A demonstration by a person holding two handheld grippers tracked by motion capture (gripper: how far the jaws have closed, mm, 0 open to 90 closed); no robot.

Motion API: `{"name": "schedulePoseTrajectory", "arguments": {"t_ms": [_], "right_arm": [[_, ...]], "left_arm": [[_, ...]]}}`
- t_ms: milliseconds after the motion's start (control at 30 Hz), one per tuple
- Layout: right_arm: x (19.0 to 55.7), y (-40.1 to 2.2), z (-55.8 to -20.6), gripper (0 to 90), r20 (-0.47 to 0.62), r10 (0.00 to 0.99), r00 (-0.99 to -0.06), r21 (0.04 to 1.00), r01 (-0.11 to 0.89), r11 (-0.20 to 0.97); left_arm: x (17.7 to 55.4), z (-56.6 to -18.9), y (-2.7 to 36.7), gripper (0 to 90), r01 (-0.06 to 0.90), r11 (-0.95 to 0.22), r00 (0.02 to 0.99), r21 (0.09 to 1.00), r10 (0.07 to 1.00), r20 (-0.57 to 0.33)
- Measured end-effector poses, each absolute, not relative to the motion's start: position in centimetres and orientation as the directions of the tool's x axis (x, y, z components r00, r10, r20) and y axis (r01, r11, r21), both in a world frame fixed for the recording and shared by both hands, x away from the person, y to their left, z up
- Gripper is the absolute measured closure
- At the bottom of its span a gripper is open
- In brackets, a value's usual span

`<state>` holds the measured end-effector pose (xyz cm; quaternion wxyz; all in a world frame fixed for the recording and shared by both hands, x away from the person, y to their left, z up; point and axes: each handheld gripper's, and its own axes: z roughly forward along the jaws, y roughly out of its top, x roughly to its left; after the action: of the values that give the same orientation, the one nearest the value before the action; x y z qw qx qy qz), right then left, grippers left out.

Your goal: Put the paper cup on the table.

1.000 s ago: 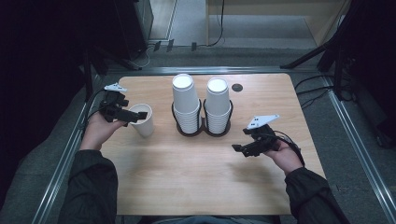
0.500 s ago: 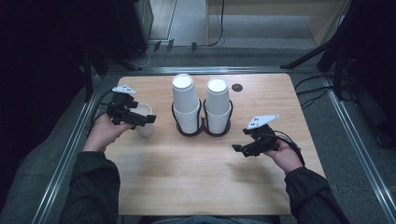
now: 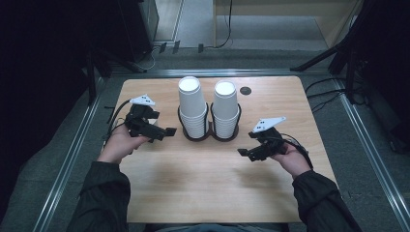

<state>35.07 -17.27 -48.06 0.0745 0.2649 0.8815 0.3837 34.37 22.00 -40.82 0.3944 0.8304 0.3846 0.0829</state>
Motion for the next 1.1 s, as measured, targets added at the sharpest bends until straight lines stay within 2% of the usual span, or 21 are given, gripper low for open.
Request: {"name": "schedulePoseTrajectory", "arguments": {"t_ms": [667, 1100], "right_arm": [[35.4, -16.8, -48.2, 20.5, 0.064, 0.509, -0.858, 0.714, 0.395, 0.578], [35.2, -16.6, -48.3, 20.5, 0.066, 0.494, -0.867, 0.707, 0.39, 0.59]], "left_arm": [[33.1, -43.1, 18.6, 0.0, 0.563, -0.419, 0.716, 0.712, 0.678, -0.167], [32.1, -45.8, 15.1, 0.0, 0.537, -0.48, 0.746, 0.694, 0.654, -0.124]]}}
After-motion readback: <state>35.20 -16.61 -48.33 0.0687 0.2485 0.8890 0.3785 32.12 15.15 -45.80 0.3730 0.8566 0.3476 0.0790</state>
